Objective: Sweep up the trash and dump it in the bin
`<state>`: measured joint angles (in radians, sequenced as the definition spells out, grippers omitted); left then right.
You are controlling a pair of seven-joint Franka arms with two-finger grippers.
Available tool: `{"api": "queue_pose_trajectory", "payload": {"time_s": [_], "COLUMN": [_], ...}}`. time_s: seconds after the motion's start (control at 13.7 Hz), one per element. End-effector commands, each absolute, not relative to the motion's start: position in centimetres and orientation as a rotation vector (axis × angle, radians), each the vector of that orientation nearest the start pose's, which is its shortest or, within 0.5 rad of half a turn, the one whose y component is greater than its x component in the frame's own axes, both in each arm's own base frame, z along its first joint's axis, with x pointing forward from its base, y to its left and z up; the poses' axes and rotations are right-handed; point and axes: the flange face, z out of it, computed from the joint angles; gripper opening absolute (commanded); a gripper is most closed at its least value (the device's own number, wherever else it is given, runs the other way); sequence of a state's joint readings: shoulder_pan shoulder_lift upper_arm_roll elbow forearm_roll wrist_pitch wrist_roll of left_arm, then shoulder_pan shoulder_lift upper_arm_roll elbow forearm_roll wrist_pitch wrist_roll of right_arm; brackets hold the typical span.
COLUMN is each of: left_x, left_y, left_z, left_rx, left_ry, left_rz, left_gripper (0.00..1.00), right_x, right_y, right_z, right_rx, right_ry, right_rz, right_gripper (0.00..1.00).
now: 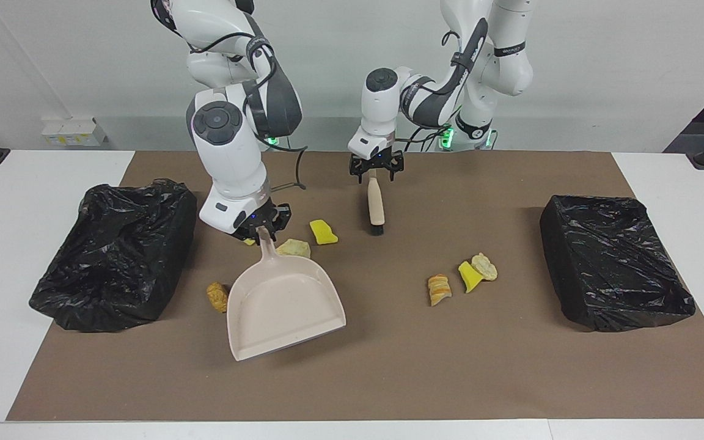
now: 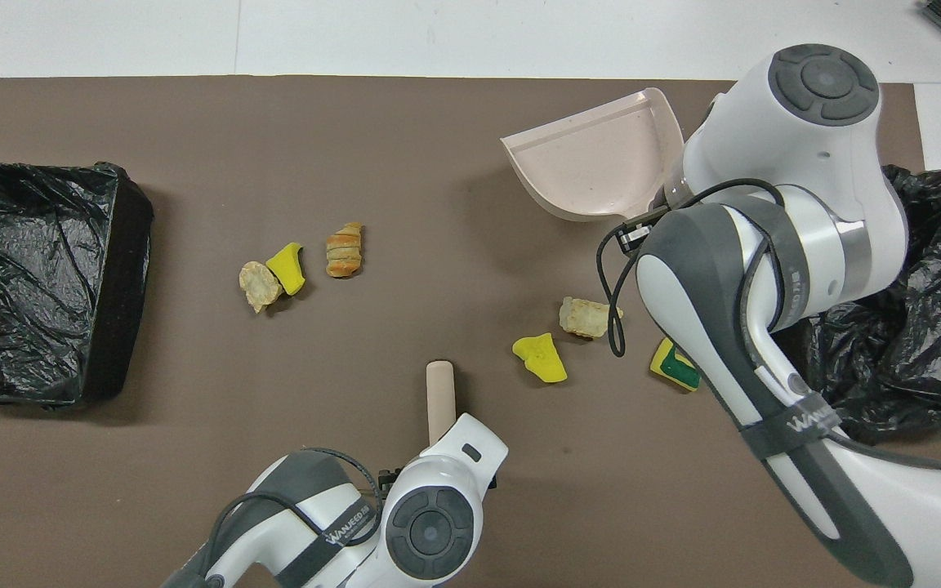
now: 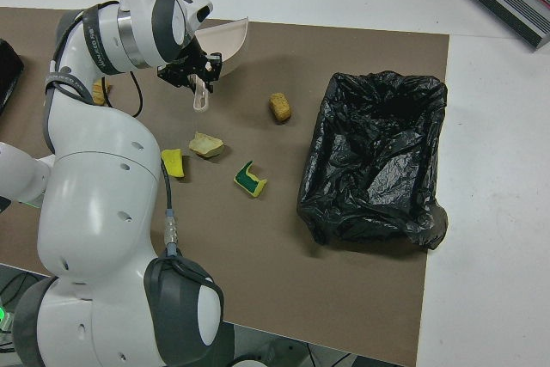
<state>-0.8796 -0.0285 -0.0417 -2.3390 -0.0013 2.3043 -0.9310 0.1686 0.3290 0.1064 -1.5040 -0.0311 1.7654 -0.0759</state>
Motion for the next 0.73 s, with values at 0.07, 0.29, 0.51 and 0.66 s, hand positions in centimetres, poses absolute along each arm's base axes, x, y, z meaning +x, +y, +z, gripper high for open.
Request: {"api": "queue_pose_trajectory", "payload": {"time_s": [0.07,0.29,0.51,0.66], "left_x": [25.4,24.7,25.2,25.4], "left_y": [-40.3,-40.2,-39.7,-39.6], "left_z": [35.1,34.6,34.3,34.2], "left_rx": [-3.160,-3.157,-3.154,-3.155], "left_ry": [0.053,0.053,0.034,0.029], "left_rz": [0.041,0.059,0.062,0.062], "left_gripper": [1.00,1.00,0.89,0.48], "right_x": [62.5,62.3,62.0,61.5], "right_y": [15.8,14.9,14.5,13.9], "right_z": [48.4,48.6,48.4,48.5], "right_rx": [-3.081,-3.028,-2.937,-2.871], "right_ry": [-0.718,-0.917,-1.189,-1.310], "right_rz": [0.124,0.149,0.194,0.242], "right_gripper": [0.00,0.00,0.00,0.00]}}
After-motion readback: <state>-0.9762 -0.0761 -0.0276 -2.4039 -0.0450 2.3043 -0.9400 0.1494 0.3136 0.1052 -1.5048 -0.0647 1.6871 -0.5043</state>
